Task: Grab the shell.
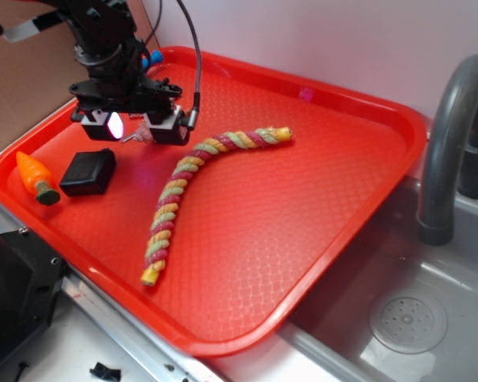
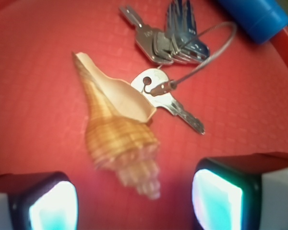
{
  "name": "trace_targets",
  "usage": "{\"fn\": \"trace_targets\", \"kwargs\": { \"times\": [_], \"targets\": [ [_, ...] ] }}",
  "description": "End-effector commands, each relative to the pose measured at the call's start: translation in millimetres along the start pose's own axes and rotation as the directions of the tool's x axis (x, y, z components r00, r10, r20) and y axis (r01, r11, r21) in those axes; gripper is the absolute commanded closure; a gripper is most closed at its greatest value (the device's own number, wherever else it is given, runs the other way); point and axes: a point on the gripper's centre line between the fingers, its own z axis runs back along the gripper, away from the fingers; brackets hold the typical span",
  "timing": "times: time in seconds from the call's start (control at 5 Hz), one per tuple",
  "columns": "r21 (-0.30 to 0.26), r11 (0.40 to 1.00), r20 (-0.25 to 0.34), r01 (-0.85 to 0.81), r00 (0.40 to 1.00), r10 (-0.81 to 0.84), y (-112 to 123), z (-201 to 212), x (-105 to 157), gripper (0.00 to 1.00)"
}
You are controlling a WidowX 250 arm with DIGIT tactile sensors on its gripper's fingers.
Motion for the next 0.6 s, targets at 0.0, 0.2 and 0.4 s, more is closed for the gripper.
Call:
{"fn": "trace_targets", "kwargs": {
  "times": [0.0, 0.2, 0.4],
  "targets": [
    [0.011, 1.000, 0.008, -0.016, 1.000, 0.016, -2.9, -10.7, 13.9, 0.00],
    [0.021, 1.000, -0.008, -0.009, 1.000, 0.009, -6.2, -19.1, 11.0, 1.00],
    [0.019, 1.000, -0.009, -0.008, 1.000, 0.009, -7.1, -19.1, 8.9, 1.00]
  ]
}}
